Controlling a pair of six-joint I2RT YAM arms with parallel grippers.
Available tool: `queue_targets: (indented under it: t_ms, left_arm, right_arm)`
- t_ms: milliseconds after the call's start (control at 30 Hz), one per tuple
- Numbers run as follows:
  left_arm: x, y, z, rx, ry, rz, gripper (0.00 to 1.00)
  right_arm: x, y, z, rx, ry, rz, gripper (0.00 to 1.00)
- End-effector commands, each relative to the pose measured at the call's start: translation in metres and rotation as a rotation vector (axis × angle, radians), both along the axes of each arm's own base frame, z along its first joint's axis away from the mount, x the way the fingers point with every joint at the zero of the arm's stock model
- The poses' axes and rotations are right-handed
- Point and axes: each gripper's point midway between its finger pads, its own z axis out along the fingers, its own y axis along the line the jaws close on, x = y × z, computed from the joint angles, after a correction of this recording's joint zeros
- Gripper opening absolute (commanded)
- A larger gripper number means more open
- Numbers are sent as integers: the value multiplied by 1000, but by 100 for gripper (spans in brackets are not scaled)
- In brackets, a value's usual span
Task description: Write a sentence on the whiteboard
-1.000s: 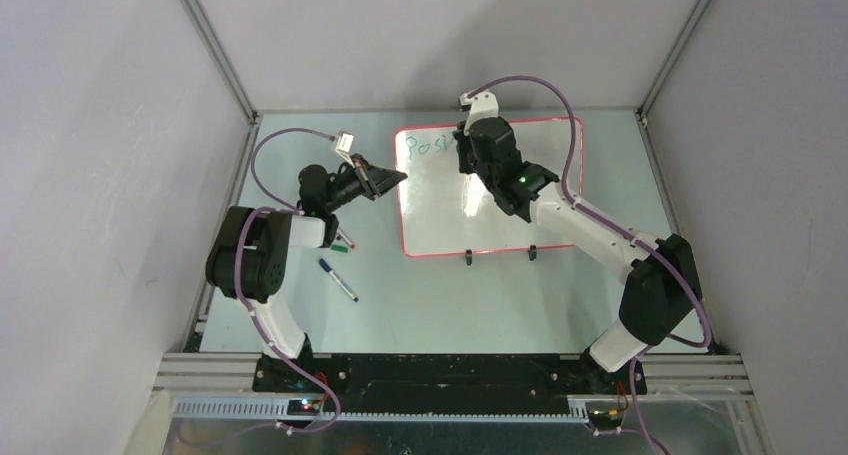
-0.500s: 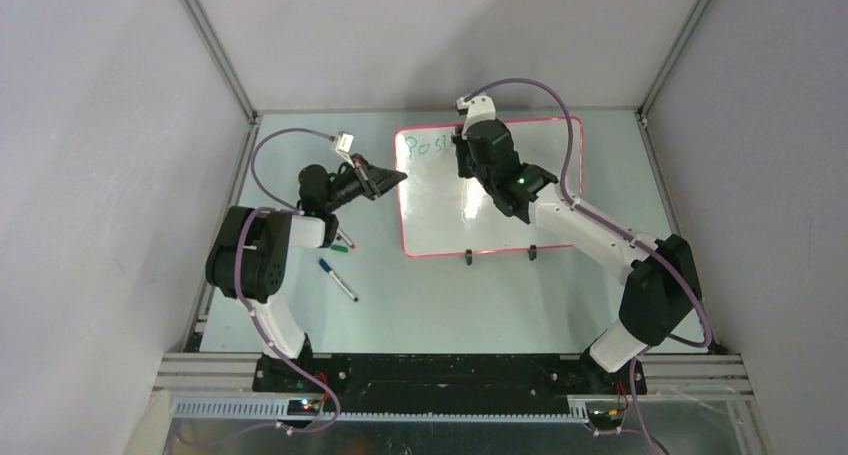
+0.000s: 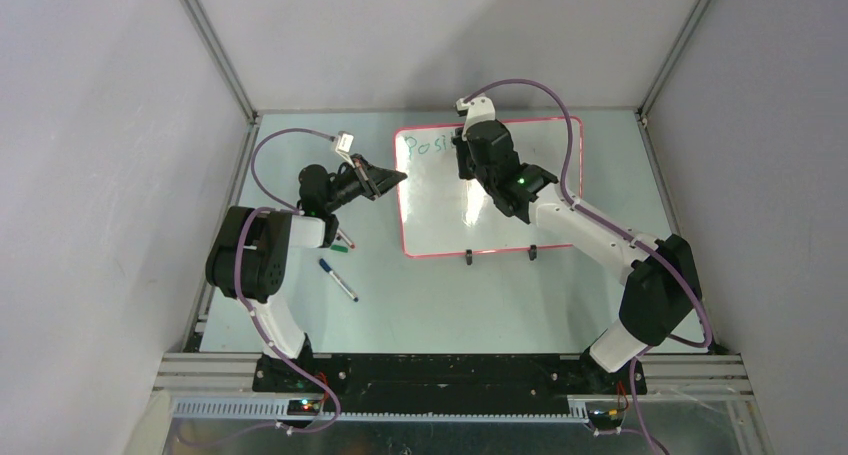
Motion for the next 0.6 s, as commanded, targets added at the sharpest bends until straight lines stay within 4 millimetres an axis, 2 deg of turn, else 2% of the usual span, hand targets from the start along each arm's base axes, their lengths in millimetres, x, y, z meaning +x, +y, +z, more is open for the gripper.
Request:
queue_targets:
  t_ms: [0,567]
  left_arm:
    - [2,-1,8,46,-93,18,0]
    - [2,-1,8,48,-91,20,0]
  right_arm:
    - [-3,-11,3,-21,17,-21,0]
    - [-4,-21,12,-24,3,-54,0]
